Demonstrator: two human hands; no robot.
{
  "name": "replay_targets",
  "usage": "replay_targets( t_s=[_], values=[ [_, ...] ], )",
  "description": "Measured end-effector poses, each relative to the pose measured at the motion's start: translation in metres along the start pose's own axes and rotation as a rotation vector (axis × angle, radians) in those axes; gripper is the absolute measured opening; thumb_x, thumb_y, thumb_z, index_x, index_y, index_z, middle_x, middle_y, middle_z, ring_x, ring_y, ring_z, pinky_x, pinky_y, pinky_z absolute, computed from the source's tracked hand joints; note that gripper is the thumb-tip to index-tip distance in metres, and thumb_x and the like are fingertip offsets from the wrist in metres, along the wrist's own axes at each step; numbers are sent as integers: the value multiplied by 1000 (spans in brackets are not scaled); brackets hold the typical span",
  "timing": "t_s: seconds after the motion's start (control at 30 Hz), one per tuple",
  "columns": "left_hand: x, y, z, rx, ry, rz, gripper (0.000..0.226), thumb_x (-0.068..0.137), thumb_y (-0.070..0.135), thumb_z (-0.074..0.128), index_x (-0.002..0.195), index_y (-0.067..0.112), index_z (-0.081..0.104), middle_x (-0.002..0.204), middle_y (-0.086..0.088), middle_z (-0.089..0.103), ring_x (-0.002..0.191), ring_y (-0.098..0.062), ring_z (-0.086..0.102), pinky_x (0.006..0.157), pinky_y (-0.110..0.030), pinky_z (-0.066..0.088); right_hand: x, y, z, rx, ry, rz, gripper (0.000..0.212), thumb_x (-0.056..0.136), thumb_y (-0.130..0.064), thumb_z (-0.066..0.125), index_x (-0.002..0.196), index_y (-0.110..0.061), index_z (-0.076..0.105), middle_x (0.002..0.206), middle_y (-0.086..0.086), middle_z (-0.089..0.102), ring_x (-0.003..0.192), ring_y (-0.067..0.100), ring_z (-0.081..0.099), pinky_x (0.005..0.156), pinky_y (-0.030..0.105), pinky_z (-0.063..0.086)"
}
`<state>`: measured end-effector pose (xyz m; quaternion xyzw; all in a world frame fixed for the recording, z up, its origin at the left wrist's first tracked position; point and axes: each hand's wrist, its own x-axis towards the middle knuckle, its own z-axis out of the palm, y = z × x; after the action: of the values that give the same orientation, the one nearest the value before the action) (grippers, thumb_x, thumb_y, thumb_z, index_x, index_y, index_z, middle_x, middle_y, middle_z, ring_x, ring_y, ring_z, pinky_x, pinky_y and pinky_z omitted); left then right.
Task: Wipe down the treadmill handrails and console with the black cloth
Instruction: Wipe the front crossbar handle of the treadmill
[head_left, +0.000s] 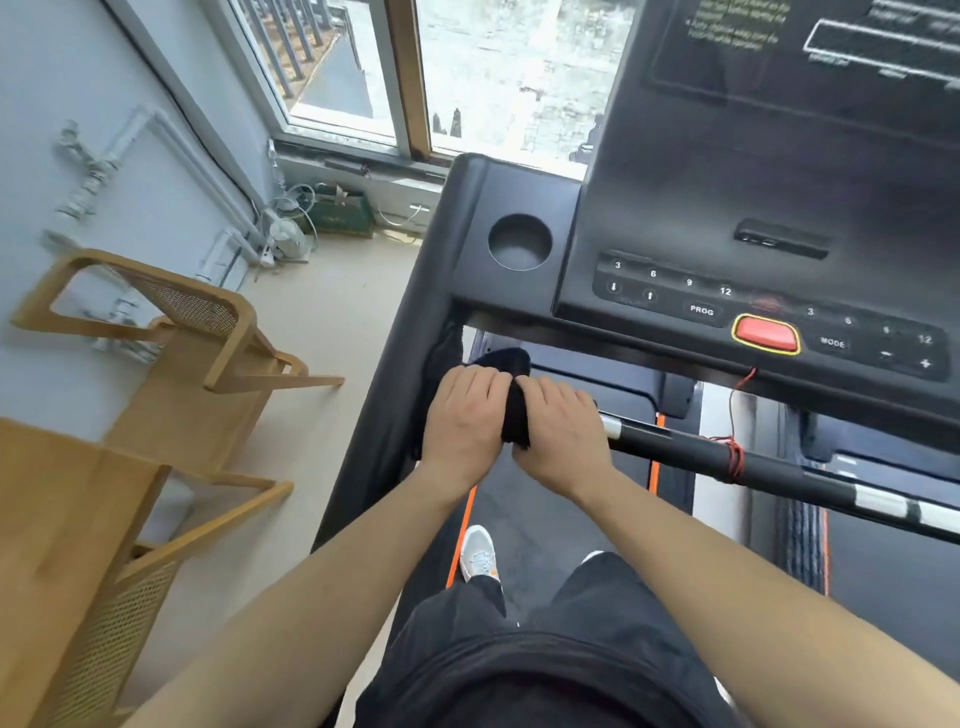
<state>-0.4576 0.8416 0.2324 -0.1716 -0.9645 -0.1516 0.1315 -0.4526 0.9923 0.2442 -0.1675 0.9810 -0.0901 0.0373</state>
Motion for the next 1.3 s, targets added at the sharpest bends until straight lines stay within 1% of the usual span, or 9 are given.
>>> replay_targets(
  t_s=[0.1, 0.3, 0.47, 0.6, 0.73, 0.87, 0.97, 1.1, 1.3],
  values=[
    [-16, 4, -6, -97, 62, -24, 36, 79, 6, 47, 106, 4, 71, 108, -10, 71, 105, -31, 64, 99, -42, 49, -16, 11, -12, 207, -29, -30, 73, 67, -41, 71, 133, -17, 54, 125, 0, 61, 114, 21, 56, 99, 37, 45],
    [-10, 38, -40, -170, -77, -251, 33, 55, 3, 58, 84, 18, 61, 77, 3, 61, 70, -25, 56, 64, -38, 43, -39, 37, -35, 493, -59, 19, 44, 86, -27, 60, 127, -14, 59, 128, 1, 56, 120, 16, 48, 103, 29, 37],
    [-10, 93, -49, -392, -324, -632, 59, 73, 5, 61, 128, 23, 47, 100, 0, 65, 90, -25, 62, 78, -36, 49, -23, 63, -53, 347, -172, 116, 50, 91, -6, 47, 140, -15, 52, 136, 10, 52, 120, 35, 52, 98, 42, 43],
    [-18, 123, -41, -602, -431, -842, 91, 73, 14, 65, 149, 33, 17, 113, -3, 64, 102, -29, 62, 86, -38, 51, -13, 78, -66, 145, -377, -43, 52, 89, -14, 51, 141, -20, 52, 138, 10, 52, 121, 39, 52, 98, 42, 45],
    [-24, 148, -46, -620, -396, -869, 64, 75, 14, 69, 133, 26, 45, 112, 0, 65, 104, -26, 63, 88, -37, 52, -29, 88, -73, 179, -233, -37, 18, 91, -15, 55, 107, -19, 63, 114, 5, 56, 107, 30, 55, 81, 41, 50],
    [-43, 172, -58, -678, -397, -901, 49, 66, 16, 74, 108, 24, 51, 99, 2, 59, 95, -22, 62, 78, -35, 52, -67, 88, -84, 175, 11, -264, 10, 78, -26, 62, 86, -20, 61, 96, -1, 60, 90, 25, 53, 71, 37, 46],
    [-70, 193, -80, -805, -358, -829, 54, 68, 9, 80, 110, 19, 47, 106, 3, 50, 87, -10, 61, 72, -26, 57, -92, 72, -101, 330, -170, -330, 18, 76, -30, 61, 72, -23, 45, 67, -6, 55, 67, 21, 51, 56, 33, 37],
    [-112, 213, -113, -1072, -242, -868, 58, 77, 16, 71, 128, 26, 45, 113, 8, 58, 95, -4, 61, 76, -22, 53, -112, 34, -112, 500, -430, -323, 18, 78, -28, 63, 72, -19, 49, 64, -4, 55, 62, 16, 51, 58, 37, 44],
    [-209, 187, -160, -904, -33, -1081, 10, 87, 20, 64, 96, 20, 68, 88, 4, 67, 81, -15, 62, 70, -30, 50, -149, -43, -123, 686, -627, -385, 18, 88, -29, 72, 81, -14, 65, 62, -6, 64, 62, 10, 58, 63, 26, 47]
  ],
)
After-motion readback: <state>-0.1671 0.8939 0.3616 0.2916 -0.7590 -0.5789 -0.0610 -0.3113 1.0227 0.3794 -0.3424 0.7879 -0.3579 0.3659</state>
